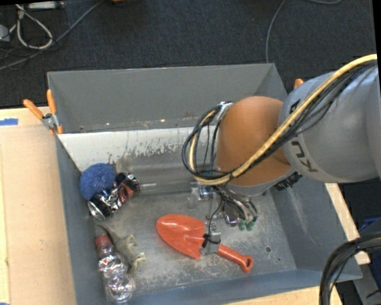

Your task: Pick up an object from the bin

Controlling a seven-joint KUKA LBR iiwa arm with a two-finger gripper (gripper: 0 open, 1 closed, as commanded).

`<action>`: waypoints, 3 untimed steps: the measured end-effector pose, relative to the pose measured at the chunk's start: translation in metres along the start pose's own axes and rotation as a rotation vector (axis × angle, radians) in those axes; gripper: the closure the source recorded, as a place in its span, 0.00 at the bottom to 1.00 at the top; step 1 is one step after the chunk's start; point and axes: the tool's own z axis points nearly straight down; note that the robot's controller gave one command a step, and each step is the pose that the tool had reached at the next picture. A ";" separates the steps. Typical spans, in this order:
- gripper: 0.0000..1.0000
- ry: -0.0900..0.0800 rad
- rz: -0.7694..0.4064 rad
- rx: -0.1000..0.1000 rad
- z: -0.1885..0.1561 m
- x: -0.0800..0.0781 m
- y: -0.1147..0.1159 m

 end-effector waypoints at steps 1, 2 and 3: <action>0.00 0.000 0.000 0.000 0.000 0.000 0.000; 0.00 -0.007 0.012 0.001 0.010 0.003 0.005; 0.00 0.001 -0.100 0.001 0.028 0.014 0.034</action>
Offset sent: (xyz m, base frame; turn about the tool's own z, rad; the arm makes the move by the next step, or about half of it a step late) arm -0.0182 0.0276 -0.0516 0.0601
